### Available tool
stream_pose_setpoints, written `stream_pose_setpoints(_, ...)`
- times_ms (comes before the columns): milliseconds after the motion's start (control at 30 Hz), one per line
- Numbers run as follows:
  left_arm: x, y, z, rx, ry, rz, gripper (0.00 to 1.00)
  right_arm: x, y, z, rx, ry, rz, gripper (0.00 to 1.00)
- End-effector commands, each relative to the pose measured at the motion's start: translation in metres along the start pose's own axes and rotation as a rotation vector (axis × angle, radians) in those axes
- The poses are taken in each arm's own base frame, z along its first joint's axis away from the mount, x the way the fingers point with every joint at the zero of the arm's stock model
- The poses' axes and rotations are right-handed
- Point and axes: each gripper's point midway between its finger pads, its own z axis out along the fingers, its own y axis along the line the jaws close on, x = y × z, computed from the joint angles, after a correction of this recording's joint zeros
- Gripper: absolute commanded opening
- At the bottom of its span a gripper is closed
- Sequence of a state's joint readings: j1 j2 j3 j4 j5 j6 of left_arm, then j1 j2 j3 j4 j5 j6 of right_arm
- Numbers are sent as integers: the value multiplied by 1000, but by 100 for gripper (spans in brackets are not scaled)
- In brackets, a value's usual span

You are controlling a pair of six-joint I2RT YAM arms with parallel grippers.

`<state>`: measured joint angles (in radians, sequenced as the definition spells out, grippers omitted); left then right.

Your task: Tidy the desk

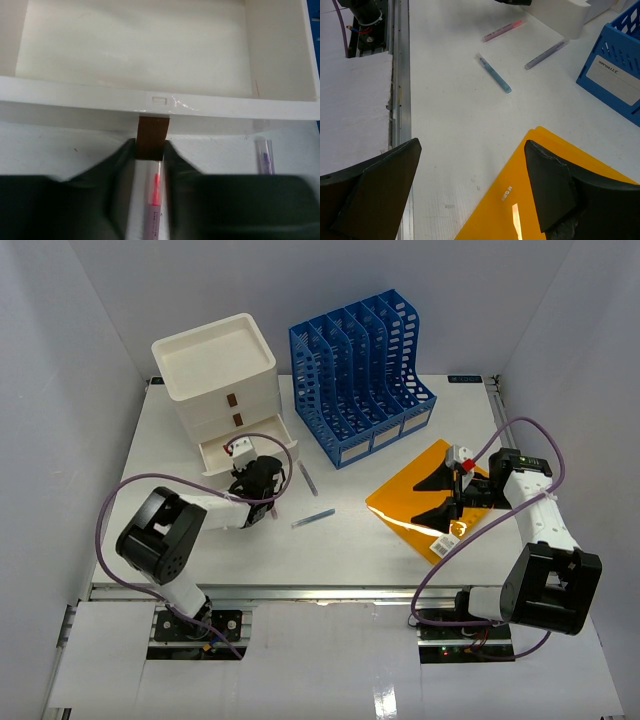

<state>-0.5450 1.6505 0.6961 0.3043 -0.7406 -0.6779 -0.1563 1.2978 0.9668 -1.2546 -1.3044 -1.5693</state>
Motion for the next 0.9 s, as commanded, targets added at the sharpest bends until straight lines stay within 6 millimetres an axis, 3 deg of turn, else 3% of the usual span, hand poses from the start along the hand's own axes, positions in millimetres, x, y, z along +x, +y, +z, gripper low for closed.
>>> stream_pose_setpoints(0, 2, -5, -20, 73, 70, -35, 65, -8, -18, 4, 36, 17, -21, 90)
stream_pose_setpoints(67, -4, -12, -31, 130, 83, -51, 71, -2, -14, 16, 53, 79, 40, 90)
stream_pose_setpoints(167, -8, -16, -50, 218, 120, -55, 74, 19, -33, 33, 196, 233, -24, 90)
stream_pose_setpoints(267, -2, -17, -76, 323, 189, -19, 75, 16, -33, 59, 205, 268, -46, 90)
stream_pose_setpoints(367, -14, -25, -112, 467, 236, -2, 77, 9, -41, 84, 264, 321, -47, 90)
stream_pose_setpoints(433, -16, -19, -133, 507, 285, 12, 79, 8, -61, 97, 404, 383, -12, 90)
stream_pose_setpoints(467, -27, -21, -147, 551, 275, 6, 80, 5, -65, 107, 449, 398, -3, 90)
stream_pose_setpoints(533, -48, -22, -172, 626, 249, -13, 82, 5, -59, 138, 463, 431, 1, 90)
stream_pose_setpoints(567, -49, -18, -183, 645, 264, -14, 88, 0, -65, 146, 509, 429, -2, 90)
stream_pose_setpoints(633, -75, -13, -210, 718, 193, -66, 95, -17, -63, 177, 498, 400, 40, 90)
stream_pose_setpoints(733, -81, -2, -232, 767, 178, -128, 98, -6, -60, 217, 443, 443, 77, 90)
stream_pose_setpoints(867, -86, 15, -253, 799, 151, -196, 98, 5, -85, 263, 464, 484, 114, 94)
